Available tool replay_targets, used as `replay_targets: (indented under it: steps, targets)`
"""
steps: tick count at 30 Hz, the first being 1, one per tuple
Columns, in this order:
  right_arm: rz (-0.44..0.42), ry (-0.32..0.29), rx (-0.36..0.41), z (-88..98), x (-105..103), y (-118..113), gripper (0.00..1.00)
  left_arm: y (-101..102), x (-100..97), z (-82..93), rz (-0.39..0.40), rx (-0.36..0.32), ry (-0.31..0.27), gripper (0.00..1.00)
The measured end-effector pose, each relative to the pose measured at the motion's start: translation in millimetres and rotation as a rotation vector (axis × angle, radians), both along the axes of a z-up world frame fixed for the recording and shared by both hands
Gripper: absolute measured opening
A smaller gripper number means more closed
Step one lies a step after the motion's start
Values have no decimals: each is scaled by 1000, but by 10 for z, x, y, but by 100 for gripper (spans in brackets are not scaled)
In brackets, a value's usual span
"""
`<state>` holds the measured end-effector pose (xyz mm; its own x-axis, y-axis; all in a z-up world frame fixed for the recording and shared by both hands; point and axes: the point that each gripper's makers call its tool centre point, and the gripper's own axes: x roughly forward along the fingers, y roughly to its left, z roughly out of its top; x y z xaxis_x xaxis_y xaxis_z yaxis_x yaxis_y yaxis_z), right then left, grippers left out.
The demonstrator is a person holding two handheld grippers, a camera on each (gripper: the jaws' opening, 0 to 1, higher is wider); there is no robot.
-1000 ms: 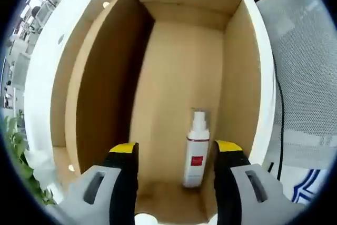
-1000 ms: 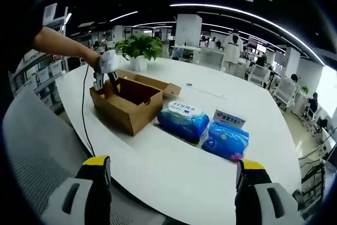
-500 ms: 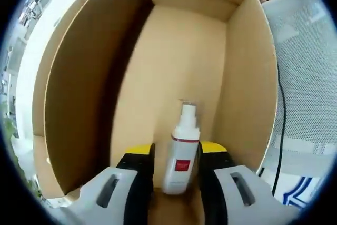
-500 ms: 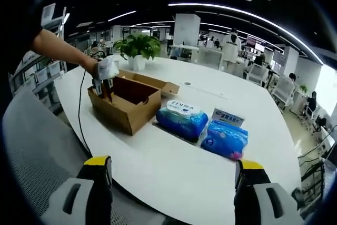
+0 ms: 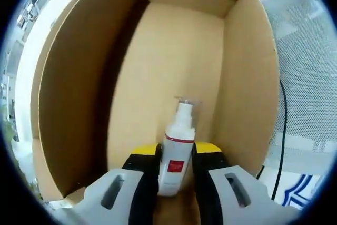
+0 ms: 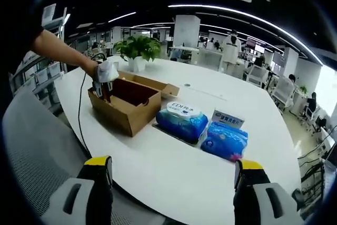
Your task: Operate the shoe box by opening the lid, removing the specified soft item, and placing it in the target area until the item is outside and the box remains undamaged.
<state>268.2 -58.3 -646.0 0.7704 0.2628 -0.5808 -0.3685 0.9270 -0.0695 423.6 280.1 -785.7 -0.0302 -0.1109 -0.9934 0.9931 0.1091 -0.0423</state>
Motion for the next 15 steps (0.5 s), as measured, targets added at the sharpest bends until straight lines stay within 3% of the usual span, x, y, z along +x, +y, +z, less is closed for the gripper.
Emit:
replay_targets:
  steps: [15]
  targets:
    - [18,-12,1,33,11,20,96,-26,18,158,-19,-10,-41,21]
